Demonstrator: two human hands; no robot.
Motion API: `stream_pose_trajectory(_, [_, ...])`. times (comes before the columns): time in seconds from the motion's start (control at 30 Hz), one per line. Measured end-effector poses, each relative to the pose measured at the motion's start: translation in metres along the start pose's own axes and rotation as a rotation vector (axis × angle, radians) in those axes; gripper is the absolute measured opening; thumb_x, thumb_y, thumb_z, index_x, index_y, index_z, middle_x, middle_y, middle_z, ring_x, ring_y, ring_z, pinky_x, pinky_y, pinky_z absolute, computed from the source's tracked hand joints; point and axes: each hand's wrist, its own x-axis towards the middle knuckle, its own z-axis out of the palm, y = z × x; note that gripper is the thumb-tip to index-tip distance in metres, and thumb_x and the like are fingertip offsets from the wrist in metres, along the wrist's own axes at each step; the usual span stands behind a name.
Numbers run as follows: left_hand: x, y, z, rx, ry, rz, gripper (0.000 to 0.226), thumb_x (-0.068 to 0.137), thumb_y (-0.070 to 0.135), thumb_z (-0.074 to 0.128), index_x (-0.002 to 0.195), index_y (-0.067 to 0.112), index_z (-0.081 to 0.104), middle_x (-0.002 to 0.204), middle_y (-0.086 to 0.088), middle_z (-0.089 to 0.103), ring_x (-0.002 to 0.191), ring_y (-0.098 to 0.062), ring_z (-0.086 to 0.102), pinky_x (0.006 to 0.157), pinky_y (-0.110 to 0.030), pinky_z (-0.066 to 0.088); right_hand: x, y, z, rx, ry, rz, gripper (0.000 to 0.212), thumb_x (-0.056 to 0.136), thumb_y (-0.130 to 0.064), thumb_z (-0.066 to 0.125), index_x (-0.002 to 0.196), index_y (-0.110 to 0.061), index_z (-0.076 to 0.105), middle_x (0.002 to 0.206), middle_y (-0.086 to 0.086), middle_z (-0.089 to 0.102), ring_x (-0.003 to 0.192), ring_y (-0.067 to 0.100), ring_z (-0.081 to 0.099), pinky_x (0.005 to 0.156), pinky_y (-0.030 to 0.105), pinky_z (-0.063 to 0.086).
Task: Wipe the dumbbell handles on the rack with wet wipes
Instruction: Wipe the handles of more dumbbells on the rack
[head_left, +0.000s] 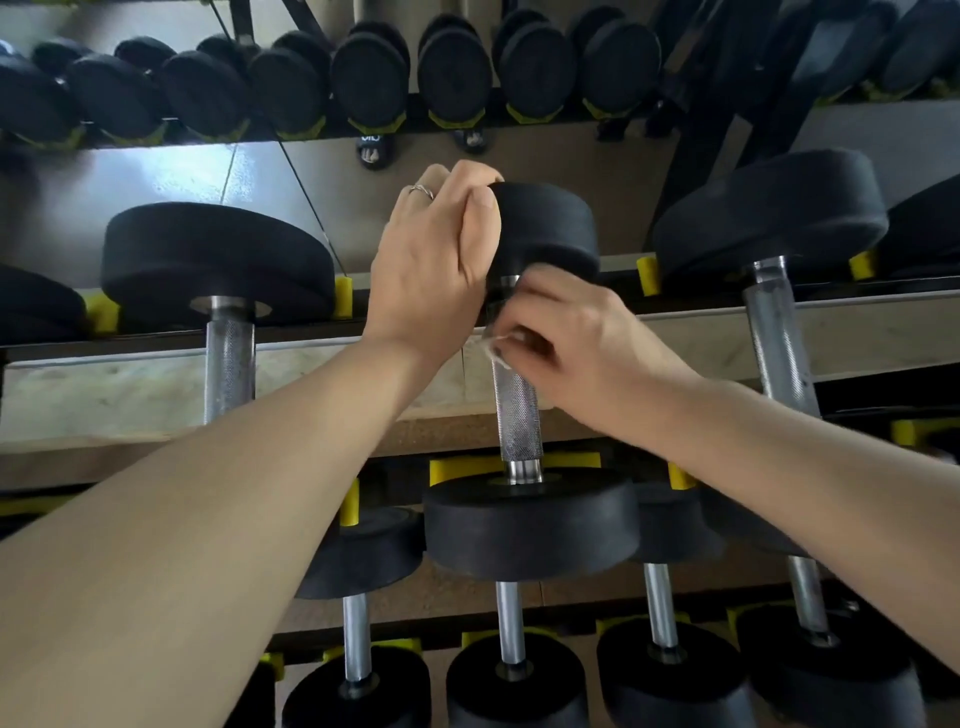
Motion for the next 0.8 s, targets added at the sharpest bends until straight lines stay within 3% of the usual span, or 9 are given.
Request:
stream_pose_trajectory(0.1, [-0.002, 0.001, -0.001, -0.009, 0.007, 0.032, 0.035, 0.110, 0.021, 0.030, 0.118, 0.004, 0.059, 0.094, -0.010, 0.057, 0.087, -0.026, 0.050, 0.079, -0.033, 0.037, -0.019, -0.005, 0.001, 0.038, -0.141, -0.011, 0.004, 0.091, -0.013, 0.070, 0.093, -0.010, 0.072, 0.099, -0.003, 0.057, 0.081, 0.008, 0.059, 0.073, 0.026, 0.053])
stream_pose_trajectory(0.2, [-0.003, 0.001, 0.000, -0.008, 0.008, 0.035, 0.035, 0.109, 0.020, 0.029, 0.117, 0.004, 0.059, 0.092, -0.009, 0.055, 0.086, -0.027, 0.050, 0.078, -0.034, 0.037, -0.015, -0.007, -0.007, -0.002, -0.307, -0.074, 0.005, 0.092, -0.018, 0.069, 0.094, -0.014, 0.072, 0.100, -0.007, 0.056, 0.084, 0.008, 0.058, 0.076, 0.031, 0.055])
stream_pose_trajectory(0.37, [0.000, 0.000, 0.000, -0.004, -0.014, -0.015, 0.032, 0.109, 0.021, 0.031, 0.116, 0.007, 0.059, 0.098, -0.011, 0.057, 0.091, -0.031, 0.050, 0.081, -0.039, 0.039, 0.009, -0.001, 0.000, -0.038, -0.049, -0.018, 0.004, 0.090, -0.008, 0.069, 0.087, -0.008, 0.072, 0.097, 0.002, 0.058, 0.080, 0.015, 0.060, 0.073, 0.026, 0.051])
stream_pose_trajectory(0.53, [-0.002, -0.002, -0.001, -0.004, -0.011, 0.034, 0.037, 0.109, 0.023, 0.028, 0.119, 0.004, 0.058, 0.091, -0.006, 0.052, 0.086, -0.027, 0.049, 0.077, -0.033, 0.035, -0.026, -0.010, -0.008, 0.024, -0.327, -0.062, 0.006, 0.093, -0.017, 0.068, 0.093, -0.013, 0.071, 0.098, -0.006, 0.057, 0.082, 0.005, 0.056, 0.076, 0.027, 0.053])
stream_pose_trajectory(0.63, [0.000, -0.001, 0.000, -0.011, -0.011, 0.004, 0.034, 0.108, 0.020, 0.030, 0.118, 0.005, 0.059, 0.095, -0.011, 0.056, 0.089, -0.029, 0.050, 0.079, -0.036, 0.038, -0.001, -0.004, -0.005, -0.058, -0.198, -0.108, 0.009, 0.094, -0.015, 0.066, 0.087, -0.010, 0.071, 0.097, -0.002, 0.055, 0.079, 0.009, 0.057, 0.073, 0.029, 0.054])
stream_pose_trajectory(0.7, [0.000, 0.000, 0.000, -0.018, -0.023, -0.026, 0.033, 0.107, 0.020, 0.030, 0.117, 0.007, 0.059, 0.100, -0.012, 0.057, 0.093, -0.030, 0.050, 0.083, -0.039, 0.039, 0.010, -0.002, 0.000, -0.050, -0.059, -0.031, 0.007, 0.093, -0.010, 0.067, 0.088, -0.008, 0.071, 0.097, 0.001, 0.056, 0.079, 0.014, 0.058, 0.072, 0.031, 0.053])
stream_pose_trajectory(0.8, [-0.001, -0.002, -0.001, -0.020, -0.031, 0.010, 0.038, 0.108, 0.024, 0.027, 0.118, 0.005, 0.058, 0.098, -0.010, 0.057, 0.092, -0.028, 0.050, 0.082, -0.039, 0.040, -0.012, -0.004, 0.000, 0.008, -0.158, -0.033, 0.008, 0.094, -0.012, 0.066, 0.090, -0.008, 0.070, 0.099, 0.000, 0.055, 0.081, 0.011, 0.058, 0.074, 0.028, 0.052])
